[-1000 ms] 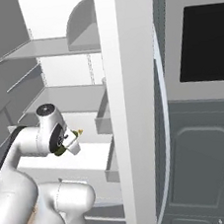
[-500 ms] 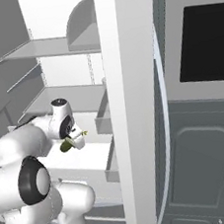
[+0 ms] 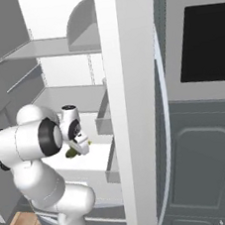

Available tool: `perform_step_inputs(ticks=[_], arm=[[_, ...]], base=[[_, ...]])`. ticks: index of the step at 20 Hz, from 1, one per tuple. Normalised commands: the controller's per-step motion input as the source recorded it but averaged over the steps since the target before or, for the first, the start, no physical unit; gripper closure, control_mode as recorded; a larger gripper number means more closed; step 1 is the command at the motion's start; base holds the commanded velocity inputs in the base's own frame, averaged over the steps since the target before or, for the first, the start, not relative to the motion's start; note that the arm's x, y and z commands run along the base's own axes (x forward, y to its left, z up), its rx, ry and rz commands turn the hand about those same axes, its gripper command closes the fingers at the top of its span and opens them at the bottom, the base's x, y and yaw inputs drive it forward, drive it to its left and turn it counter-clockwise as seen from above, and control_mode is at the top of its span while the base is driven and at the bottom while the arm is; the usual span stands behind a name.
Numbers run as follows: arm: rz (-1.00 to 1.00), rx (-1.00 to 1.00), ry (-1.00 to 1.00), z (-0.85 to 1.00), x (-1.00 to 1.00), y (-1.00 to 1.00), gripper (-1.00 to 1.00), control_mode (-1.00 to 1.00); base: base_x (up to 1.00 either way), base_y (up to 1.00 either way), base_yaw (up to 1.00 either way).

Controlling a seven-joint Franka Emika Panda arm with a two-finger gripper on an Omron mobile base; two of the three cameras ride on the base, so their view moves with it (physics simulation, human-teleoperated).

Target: Place the bell pepper and cucumber inside the fridge drawer. Close the drawer after placing the vegetables.

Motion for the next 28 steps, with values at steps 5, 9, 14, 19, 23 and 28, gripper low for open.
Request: perform_step_inputs(ticks=[5, 9, 14, 19, 23, 28], arm=[[0.0, 0.0, 0.04, -0.31, -0.46, 0.0, 1.0, -1.0], [0.04, 0.0, 0.0, 0.0, -0.99, -0.03, 1.0, -1.0], [0.05, 0.0, 0.0, 0.0, -0.97, -0.07, 1.0, -1.0], [0.03, 0.0, 0.11, 0.08, 0.02, -0.03, 1.0, -1.0], [0.06, 0.0, 0.06, -0.23, 0.2, 0.01, 1.0, -1.0], [0.02, 0.0, 0.0, -0.64, -0.01, 0.02, 1.0, -1.0]], base=[[0.0, 0.0, 0.0], [0.0, 0.0, 0.0], [0.0, 0.0, 0.0], [0.0, 0.0, 0.0], [0.0, 0.0, 0.0], [0.0, 0.0, 0.0]])
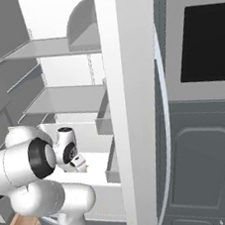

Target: Place the bell pepper and cucumber inside the fridge drawer. Close the drawer after placing the vegetables.

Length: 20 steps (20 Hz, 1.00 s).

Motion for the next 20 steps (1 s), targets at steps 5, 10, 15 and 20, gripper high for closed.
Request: perform_step_inputs(ticks=[5, 10, 15, 20], arm=[[0.0, 0.0, 0.0, -0.45, 0.0, 0.03, -1.0, -1.0], [0.0, 0.01, 0.0, 0.23, 0.0, 0.0, -1.0, -1.0], [0.0, 0.0, 0.0, 0.88, 0.15, 0.01, -1.0, -1.0], [0.0, 0.0, -0.04, 1.0, 0.02, 0.0, -1.0, -1.0]], base=[[0.0, 0.0, 0.0], [0.0, 0.0, 0.0], [0.0, 0.0, 0.0], [0.0, 0.0, 0.0]])
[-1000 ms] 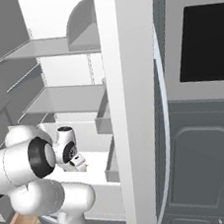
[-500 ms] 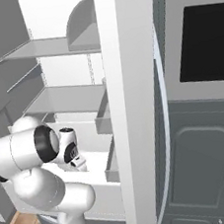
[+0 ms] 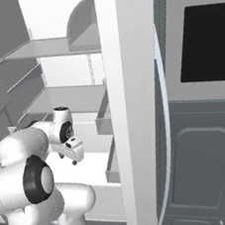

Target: Place the bell pepper and cucumber inside the fridge drawer. Close the drawer after placing the vegetables.

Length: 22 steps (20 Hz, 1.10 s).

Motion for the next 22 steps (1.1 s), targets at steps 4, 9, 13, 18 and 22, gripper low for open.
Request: perform_step_inputs(ticks=[4, 9, 13, 18, 22], arm=[[0.0, 0.0, -0.13, 1.0, -0.43, 0.0, -1.0, -1.0], [0.07, 0.0, -0.21, 0.84, -0.5, -0.02, -1.0, -1.0], [0.1, 0.0, -0.25, 0.13, -0.38, -0.06, -1.0, -1.0], [0.11, 0.01, -0.08, -0.09, -0.03, -0.19, -1.0, 1.0], [0.0, 0.0, 0.0, 0.0, 0.0, 0.0, -1.0, 1.0]], base=[[0.0, 0.0, 0.0], [0.0, 0.0, 0.0], [0.0, 0.0, 0.0], [-0.09, -0.01, 0.01], [-0.97, 0.04, 0.07]])
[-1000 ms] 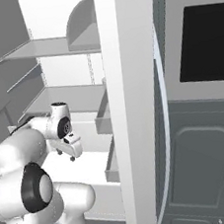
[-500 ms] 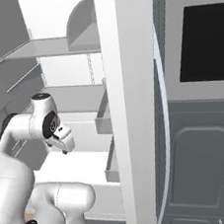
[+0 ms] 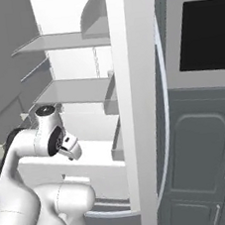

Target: Place the bell pepper and cucumber inside the fridge drawer. Close the drawer after placing the vegetables.

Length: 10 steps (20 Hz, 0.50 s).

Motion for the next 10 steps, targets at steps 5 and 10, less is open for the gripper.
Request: perform_step_inputs(ticks=[5, 10], arm=[[0.0, 0.0, 0.0, 0.0, 0.0, 0.0, -1.0, 1.0], [0.0, 0.0, 0.0, 0.0, 0.0, 0.0, -1.0, 1.0]], base=[[-1.0, 0.62, 0.11], [-0.84, 1.0, 0.09]])
